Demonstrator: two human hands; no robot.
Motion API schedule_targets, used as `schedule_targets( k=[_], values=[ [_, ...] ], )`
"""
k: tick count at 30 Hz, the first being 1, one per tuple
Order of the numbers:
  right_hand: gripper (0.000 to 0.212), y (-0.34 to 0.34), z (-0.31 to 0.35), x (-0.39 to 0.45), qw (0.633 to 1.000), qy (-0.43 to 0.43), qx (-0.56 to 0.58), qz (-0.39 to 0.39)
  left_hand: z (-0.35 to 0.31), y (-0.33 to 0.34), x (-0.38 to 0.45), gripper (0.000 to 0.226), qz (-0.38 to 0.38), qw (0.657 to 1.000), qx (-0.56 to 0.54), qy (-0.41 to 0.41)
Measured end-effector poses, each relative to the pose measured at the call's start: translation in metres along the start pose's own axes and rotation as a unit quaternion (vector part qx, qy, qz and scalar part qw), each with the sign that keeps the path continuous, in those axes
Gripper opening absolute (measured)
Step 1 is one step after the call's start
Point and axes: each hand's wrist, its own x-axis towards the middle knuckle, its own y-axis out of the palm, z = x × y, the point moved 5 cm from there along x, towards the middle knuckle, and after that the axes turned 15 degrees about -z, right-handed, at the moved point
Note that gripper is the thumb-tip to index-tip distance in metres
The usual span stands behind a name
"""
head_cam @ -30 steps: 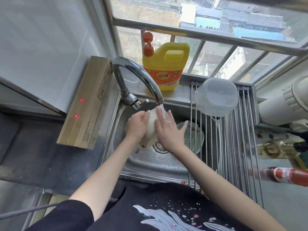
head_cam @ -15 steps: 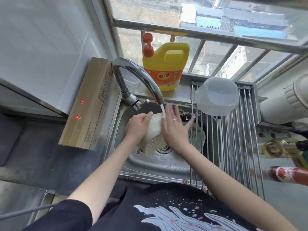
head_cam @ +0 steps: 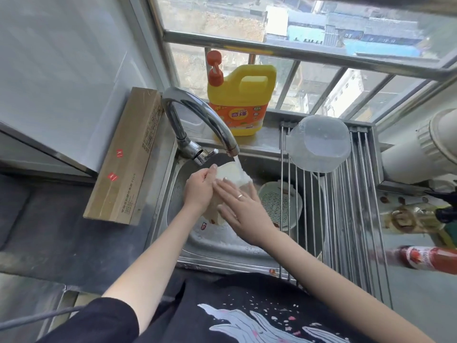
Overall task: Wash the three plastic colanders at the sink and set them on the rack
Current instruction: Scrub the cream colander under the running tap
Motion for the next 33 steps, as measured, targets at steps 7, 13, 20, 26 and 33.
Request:
schedule_targets(
  k=[7, 13, 20, 26, 33],
  values=[
    [0.046, -0.014, -0.075, 0.007, 0.945, 0.311, 0.059, -0.082, 0.008, -0.009, -0.002, 0.059, 0.003, 0.993, -0.083, -0.086],
    [0.051, -0.023, -0.047, 0.023, 0.976, 0.187, 0.088, -0.067, 0.004, -0.002, 0.0, 0.049, 0.023, 0.994, -0.072, -0.075],
    [0.046, 0.001, -0.002, 0.017, 0.996, -0.062, 0.046, -0.042, -0.016, 0.004, 0.001, 0.035, 0.052, 0.986, -0.13, -0.093],
    [0.034, -0.018, -0.038, 0.024, 0.923, 0.204, 0.289, -0.148, -0.016, -0.002, 0.002, 0.027, 0.051, 0.99, -0.109, -0.077],
    [0.047, -0.015, -0.069, -0.028, 0.627, 0.664, 0.376, -0.156, 0.003, -0.014, -0.013, 0.03, 0.073, 0.984, -0.143, -0.082]
  ],
)
